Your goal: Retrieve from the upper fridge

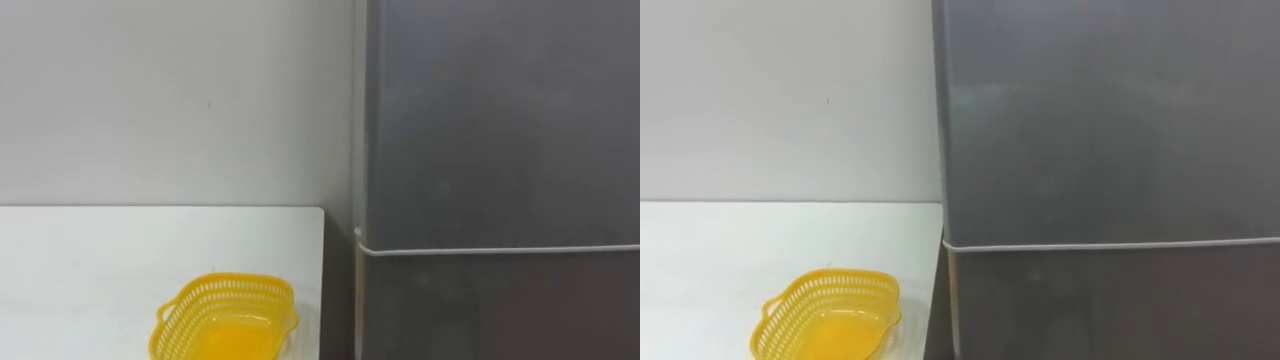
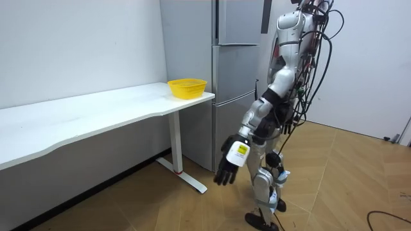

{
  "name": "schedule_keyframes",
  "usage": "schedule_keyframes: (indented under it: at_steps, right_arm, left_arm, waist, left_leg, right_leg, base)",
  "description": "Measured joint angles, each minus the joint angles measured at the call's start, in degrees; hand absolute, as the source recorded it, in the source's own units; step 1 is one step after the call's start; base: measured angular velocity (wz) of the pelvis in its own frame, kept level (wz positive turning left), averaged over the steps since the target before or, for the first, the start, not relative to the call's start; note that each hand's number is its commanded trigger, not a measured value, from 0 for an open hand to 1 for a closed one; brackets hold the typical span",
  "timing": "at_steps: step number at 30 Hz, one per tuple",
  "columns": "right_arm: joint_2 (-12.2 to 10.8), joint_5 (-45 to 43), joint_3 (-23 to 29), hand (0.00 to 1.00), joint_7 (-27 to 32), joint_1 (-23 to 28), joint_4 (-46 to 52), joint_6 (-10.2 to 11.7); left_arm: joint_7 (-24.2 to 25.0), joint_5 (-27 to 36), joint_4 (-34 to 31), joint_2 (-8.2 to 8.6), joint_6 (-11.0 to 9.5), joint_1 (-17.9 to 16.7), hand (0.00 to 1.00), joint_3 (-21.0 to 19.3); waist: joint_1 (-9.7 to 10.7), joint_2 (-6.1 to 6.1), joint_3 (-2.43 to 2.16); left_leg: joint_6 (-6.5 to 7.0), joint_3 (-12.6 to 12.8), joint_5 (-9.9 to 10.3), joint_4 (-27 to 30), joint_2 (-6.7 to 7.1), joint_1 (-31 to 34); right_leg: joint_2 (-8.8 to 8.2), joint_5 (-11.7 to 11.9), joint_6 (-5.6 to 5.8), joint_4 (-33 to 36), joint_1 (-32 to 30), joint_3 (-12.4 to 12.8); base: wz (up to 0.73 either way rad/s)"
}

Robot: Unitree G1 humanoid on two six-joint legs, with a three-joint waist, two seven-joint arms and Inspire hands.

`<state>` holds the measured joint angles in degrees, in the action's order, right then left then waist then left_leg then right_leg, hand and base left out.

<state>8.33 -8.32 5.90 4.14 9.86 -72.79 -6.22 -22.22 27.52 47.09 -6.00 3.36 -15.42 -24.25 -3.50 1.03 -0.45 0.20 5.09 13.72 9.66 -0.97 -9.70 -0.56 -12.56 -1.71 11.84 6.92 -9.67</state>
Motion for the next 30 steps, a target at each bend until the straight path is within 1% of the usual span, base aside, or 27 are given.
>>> schedule_keyframes:
  at_steps: [2,3,5,6,8,9,11,12,13,14,15,17,18,19,21,22,23,25,26,27,28,29,30]
  right_arm:
    - [0.08,-0.75,0.16,0.00,0.91,0.89,2.18,1.33]
    - [0.10,-1.20,0.38,0.00,0.96,0.93,2.44,1.65]
    - [0.21,-1.17,0.43,0.00,1.00,1.55,2.60,3.41]
    - [0.21,-1.17,0.53,0.00,1.01,1.65,2.57,3.84]
    - [0.19,-1.41,1.33,0.00,1.20,1.63,2.59,4.41]
    - [0.13,-1.59,1.67,0.00,1.26,1.64,2.59,4.48]
    - [0.13,-1.97,2.13,0.00,1.25,1.73,2.73,4.51]
    - [0.14,-2.37,2.17,0.00,1.12,2.00,2.91,4.51]
    - [0.18,-3.34,2.18,0.00,0.92,2.80,3.56,4.53]
    - [0.25,-3.53,2.17,0.00,0.91,3.07,3.57,4.90]
    - [0.24,-3.51,2.13,0.00,0.91,3.22,3.58,4.94]
    - [0.10,-3.22,2.07,0.00,0.91,3.69,3.57,4.94]
    - [0.10,-3.22,2.06,0.00,0.91,3.69,3.60,4.94]
    - [0.10,-3.25,2.05,0.00,0.89,3.71,3.60,4.94]
    - [0.07,-3.28,2.04,0.00,0.67,3.77,3.49,4.95]
    - [0.02,-3.39,2.03,0.00,0.65,3.56,3.40,4.95]
    - [0.01,-3.46,2.02,0.00,0.54,3.44,2.71,5.07]
    - [0.01,-3.44,1.97,0.00,-0.34,3.31,1.82,4.98]
    - [0.00,-3.57,1.98,0.00,-1.30,3.33,1.73,4.89]
    - [0.00,-3.75,1.98,0.00,-1.74,3.18,1.73,4.90]
    - [0.00,-4.41,1.95,0.00,-2.56,3.15,1.46,4.91]
    - [0.00,-5.11,1.83,0.00,-3.19,3.03,1.49,4.91]
    - [0.00,-5.41,1.75,0.00,-3.49,3.02,1.48,4.90]
  left_arm:
    - [-3.52,1.28,-6.11,0.03,-2.13,-0.74,0.00,-0.41]
    - [-4.36,1.51,-7.58,0.04,-2.68,-0.74,0.00,-0.49]
    - [-7.29,2.31,-15.31,0.09,-4.62,-0.91,0.00,-0.50]
    - [-7.91,2.19,-17.21,0.09,-5.20,-0.90,0.00,-0.58]
    - [-10.86,1.97,-23.45,0.08,-7.70,-0.81,0.00,-1.72]
    - [-11.69,1.94,-25.20,0.09,-7.97,-0.92,0.00,-2.06]
    - [-14.62,1.26,-32.42,0.11,-8.97,-1.16,0.00,-3.04]
    - [-15.31,1.02,-34.75,0.13,-9.00,-1.42,0.00,-3.12]
    - [-16.36,0.48,-39.40,0.11,-9.26,-1.98,0.00,-3.31]
    - [-17.29,-1.54,-42.88,0.02,-9.90,-2.01,0.00,-3.32]
    - [-17.65,-2.14,-44.81,0.00,-10.07,-2.01,0.00,-3.33]
    - [-17.76,-3.32,-51.33,-0.04,-11.48,-2.01,0.00,-3.32]
    - [-17.73,-3.50,-52.47,-0.07,-11.81,-2.00,0.00,-3.32]
    - [-17.69,-3.47,-54.61,-0.06,-12.18,-2.00,0.00,-3.29]
    - [-17.58,-3.48,-57.84,-0.05,-12.20,-1.94,0.00,-3.22]
    - [-17.53,-3.61,-60.41,-0.06,-12.20,-1.89,0.00,-3.12]
    - [-17.06,-3.89,-63.24,-0.13,-12.30,-1.86,0.00,-2.74]
    - [-15.14,-4.57,-66.64,-0.39,-12.43,-1.80,0.00,-2.48]
    - [-14.01,-4.71,-68.16,-0.80,-12.51,-1.80,0.00,-2.45]
    - [-13.44,-4.77,-68.71,-1.08,-12.53,-1.77,0.00,-2.41]
    - [-12.46,-5.79,-69.24,-1.84,-12.54,-1.65,0.00,-2.14]
    - [-11.44,-7.23,-69.41,-2.52,-12.57,-1.33,0.00,-0.94]
    - [-10.82,-7.78,-69.43,-2.73,-12.57,-1.10,0.00,-0.11]
  waist:
    - [-0.21,0.13,-0.07]
    - [-0.48,0.14,-0.08]
    - [-1.01,0.13,-0.07]
    - [-1.23,0.12,-0.07]
    - [-1.46,0.31,-0.07]
    - [-1.54,0.33,-0.07]
    - [-1.61,0.34,-0.08]
    - [-1.66,0.27,-0.06]
    - [-1.76,0.23,-0.03]
    - [-1.71,0.30,-0.01]
    - [-1.69,0.33,0.00]
    - [-1.79,0.42,0.13]
    - [-1.78,0.50,0.18]
    - [-1.68,0.62,0.34]
    - [-1.47,0.63,0.49]
    - [-1.35,1.07,0.38]
    - [-1.16,0.82,0.78]
    - [-1.18,0.93,0.88]
    - [-1.01,0.70,1.02]
    - [-0.75,0.80,0.97]
    - [0.09,0.81,0.95]
    - [0.61,0.89,0.93]
    - [0.75,0.89,0.91]
  left_leg:
    - [0.00,-0.04,0.00,0.01,0.03,0.12]
    - [0.00,-0.05,0.00,0.01,0.05,0.11]
    - [0.00,-0.02,0.00,0.00,0.08,-0.08]
    - [0.01,0.02,0.00,-0.01,0.08,-0.10]
    - [0.01,0.03,-0.01,-0.02,0.14,-0.13]
    - [0.02,-0.03,-0.01,-0.02,0.17,0.03]
    - [0.02,-0.03,-0.01,-0.01,0.24,-0.03]
    - [0.02,-0.03,-0.01,-0.01,0.27,-0.07]
    - [0.02,-0.05,-0.02,-0.01,0.29,-0.09]
    - [0.02,-0.25,-0.02,0.01,0.37,-0.03]
    - [0.02,-0.46,-0.02,0.01,0.42,-0.01]
    - [0.02,-0.51,-0.01,0.01,0.49,-0.12]
    - [0.02,-0.51,-0.02,0.00,0.50,-0.21]
    - [0.02,-0.51,-0.01,-0.03,0.51,-0.50]
    - [0.02,-0.52,-0.01,-0.02,0.51,-0.60]
    - [0.02,-0.52,-0.01,0.00,0.50,-0.53]
    - [0.02,-0.62,-0.01,0.04,0.53,-0.47]
    - [0.03,-0.68,-0.01,0.05,0.55,-0.38]
    - [0.03,-0.72,-0.01,0.06,0.56,-0.29]
    - [0.03,-0.85,-0.02,0.10,0.58,-0.17]
    - [0.03,-1.42,-0.02,0.23,0.68,0.15]
    - [0.04,-1.90,-0.02,0.41,0.77,0.37]
    - [0.04,-2.02,-0.02,0.60,0.82,0.51]
  right_leg:
    - [-0.03,0.00,0.01,-0.08,-0.03,0.11]
    - [-0.03,0.01,0.01,-0.10,-0.05,0.12]
    - [-0.04,0.00,0.02,-0.21,-0.02,0.13]
    - [-0.04,0.00,0.03,-0.20,-0.01,0.17]
    - [-0.07,-0.02,0.07,-0.17,0.06,0.33]
    - [-0.08,-0.04,0.10,-0.15,0.09,0.34]
    - [-0.09,-0.13,0.21,-0.11,0.02,0.52]
    - [-0.08,-0.18,0.26,-0.07,-0.02,0.71]
    - [-0.06,-0.20,0.29,-0.06,-0.04,0.92]
    - [-0.09,-0.20,0.30,-0.15,-0.01,0.82]
    - [-0.11,-0.20,0.31,-0.16,-0.02,0.75]
    - [-0.21,-0.19,0.34,-0.13,0.03,0.73]
    - [-0.23,-0.19,0.34,-0.14,0.07,0.76]
    - [-0.22,-0.18,0.35,-0.14,0.23,0.85]
    - [-0.21,-0.20,0.36,-0.16,0.29,1.02]
    - [-0.20,-0.25,0.40,-0.21,0.08,1.12]
    - [-0.22,-0.30,0.44,-0.20,-0.02,1.11]
    - [-0.23,-0.32,0.46,-0.17,-0.11,1.10]
    - [-0.24,-0.33,0.47,-0.19,-0.13,1.08]
    - [-0.23,-0.33,0.48,-0.22,-0.13,1.01]
    - [-0.25,-0.34,0.51,-0.26,-0.15,0.60]
    - [-0.28,-0.35,0.52,-0.23,-0.15,0.05]
    - [-0.35,-0.36,0.54,-0.24,-0.15,-0.11]
  base:
    - [0.00]
    - [0.00]
    - [0.00]
    - [0.00]
    - [0.00]
    - [0.00]
    - [0.00]
    - [0.00]
    - [0.00]
    - [0.00]
    - [0.00]
    - [0.00]
    - [-0.06]
    - [-0.08]
    - [-0.05]
    - [0.00]
    - [0.00]
    - [0.00]
    - [0.00]
    - [0.12]
    - [0.20]
    - [0.21]
    - [0.14]
